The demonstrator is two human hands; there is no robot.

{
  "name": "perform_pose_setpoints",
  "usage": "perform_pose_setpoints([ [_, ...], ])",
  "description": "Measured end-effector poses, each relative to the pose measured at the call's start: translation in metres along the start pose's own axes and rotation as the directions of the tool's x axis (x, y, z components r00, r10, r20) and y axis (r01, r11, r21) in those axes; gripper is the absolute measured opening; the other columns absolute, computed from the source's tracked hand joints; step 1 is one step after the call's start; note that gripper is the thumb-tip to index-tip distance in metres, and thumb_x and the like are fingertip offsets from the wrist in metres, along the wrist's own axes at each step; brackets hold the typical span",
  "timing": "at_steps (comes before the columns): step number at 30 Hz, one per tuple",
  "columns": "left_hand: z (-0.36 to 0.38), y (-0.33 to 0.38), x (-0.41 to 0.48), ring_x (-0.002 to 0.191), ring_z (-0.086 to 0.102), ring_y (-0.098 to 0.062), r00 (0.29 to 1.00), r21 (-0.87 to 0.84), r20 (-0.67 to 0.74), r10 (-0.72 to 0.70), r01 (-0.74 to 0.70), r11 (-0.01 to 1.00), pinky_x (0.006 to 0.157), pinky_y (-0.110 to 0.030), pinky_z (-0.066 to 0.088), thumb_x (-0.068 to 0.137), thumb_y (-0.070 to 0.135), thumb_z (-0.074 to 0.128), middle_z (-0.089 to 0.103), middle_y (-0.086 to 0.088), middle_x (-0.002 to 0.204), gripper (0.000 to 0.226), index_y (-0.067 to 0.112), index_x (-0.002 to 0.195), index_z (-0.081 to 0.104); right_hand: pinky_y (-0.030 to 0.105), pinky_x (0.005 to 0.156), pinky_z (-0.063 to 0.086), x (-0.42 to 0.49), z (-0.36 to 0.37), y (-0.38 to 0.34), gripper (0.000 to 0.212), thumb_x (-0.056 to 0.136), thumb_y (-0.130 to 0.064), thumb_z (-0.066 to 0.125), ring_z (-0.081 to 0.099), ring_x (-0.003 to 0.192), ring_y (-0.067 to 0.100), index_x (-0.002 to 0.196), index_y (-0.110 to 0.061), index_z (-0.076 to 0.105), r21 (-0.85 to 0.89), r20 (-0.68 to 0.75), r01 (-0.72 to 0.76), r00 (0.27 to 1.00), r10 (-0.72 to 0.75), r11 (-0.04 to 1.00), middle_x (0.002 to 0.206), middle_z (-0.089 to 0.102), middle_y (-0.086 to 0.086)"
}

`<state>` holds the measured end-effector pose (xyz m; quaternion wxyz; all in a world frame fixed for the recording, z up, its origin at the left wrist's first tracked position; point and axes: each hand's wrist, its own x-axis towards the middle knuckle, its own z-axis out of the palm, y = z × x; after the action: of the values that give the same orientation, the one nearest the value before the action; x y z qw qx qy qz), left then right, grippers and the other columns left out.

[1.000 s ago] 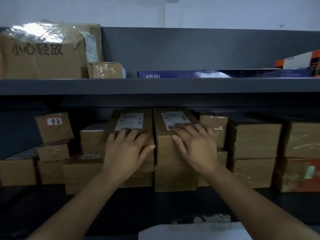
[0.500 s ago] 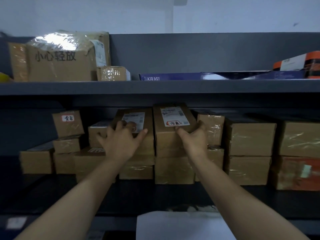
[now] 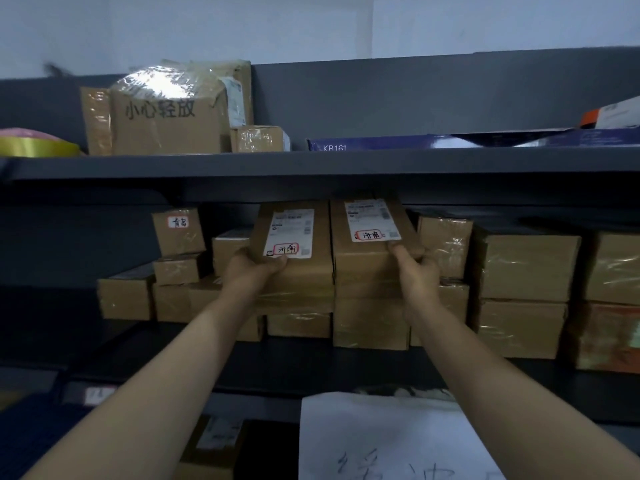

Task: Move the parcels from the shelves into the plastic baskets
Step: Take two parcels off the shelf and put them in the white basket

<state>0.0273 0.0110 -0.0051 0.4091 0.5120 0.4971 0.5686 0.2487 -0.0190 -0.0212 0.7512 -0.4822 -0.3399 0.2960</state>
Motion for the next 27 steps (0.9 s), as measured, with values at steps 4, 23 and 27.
perform_pose_setpoints([
  [4,-0.015,-0.011,-0.005,0.1,0.056,-0.027,0.981,-0.273,0.124,-0.147,0.176,0.946,0.075,-0.047,0.053,0.076,0.019,0.076,0.053,-0.004,0.13,0.074,0.032,0.138,0.04,0.055,0.1,0.044,-0.018,-0.001,-0.005,0.059,0.08,-0.038,0.07,0.052,0.114,0.025,0.132,-0.029,0.043,-0.014,0.057,-0.028,0.998,0.029,1.0,0.122,0.056,-0.001],
  [23,-0.012,-0.027,-0.144,0.099,0.062,-0.021,0.894,-0.357,0.449,0.007,0.172,0.918,0.087,-0.04,0.053,0.086,0.039,0.065,0.064,0.0,0.109,0.042,0.03,0.125,0.053,0.045,0.096,0.048,-0.2,-0.117,-0.038,0.017,0.083,-0.047,0.061,0.058,0.103,0.023,0.09,-0.031,0.061,0.078,-0.479,-0.059,0.873,0.089,0.995,0.111,0.063,0.003],
  [27,0.052,-0.031,-0.193,0.103,0.063,-0.023,0.762,-0.28,0.647,-0.005,0.245,0.928,0.094,-0.042,0.05,0.084,0.039,0.067,0.067,-0.001,0.112,0.036,0.033,0.117,0.056,0.046,0.092,0.051,-0.235,-0.199,-0.055,0.014,0.088,-0.043,0.06,0.059,0.094,0.023,0.082,-0.031,0.057,0.149,-0.605,-0.051,0.785,0.132,0.988,0.097,0.062,0.001],
])
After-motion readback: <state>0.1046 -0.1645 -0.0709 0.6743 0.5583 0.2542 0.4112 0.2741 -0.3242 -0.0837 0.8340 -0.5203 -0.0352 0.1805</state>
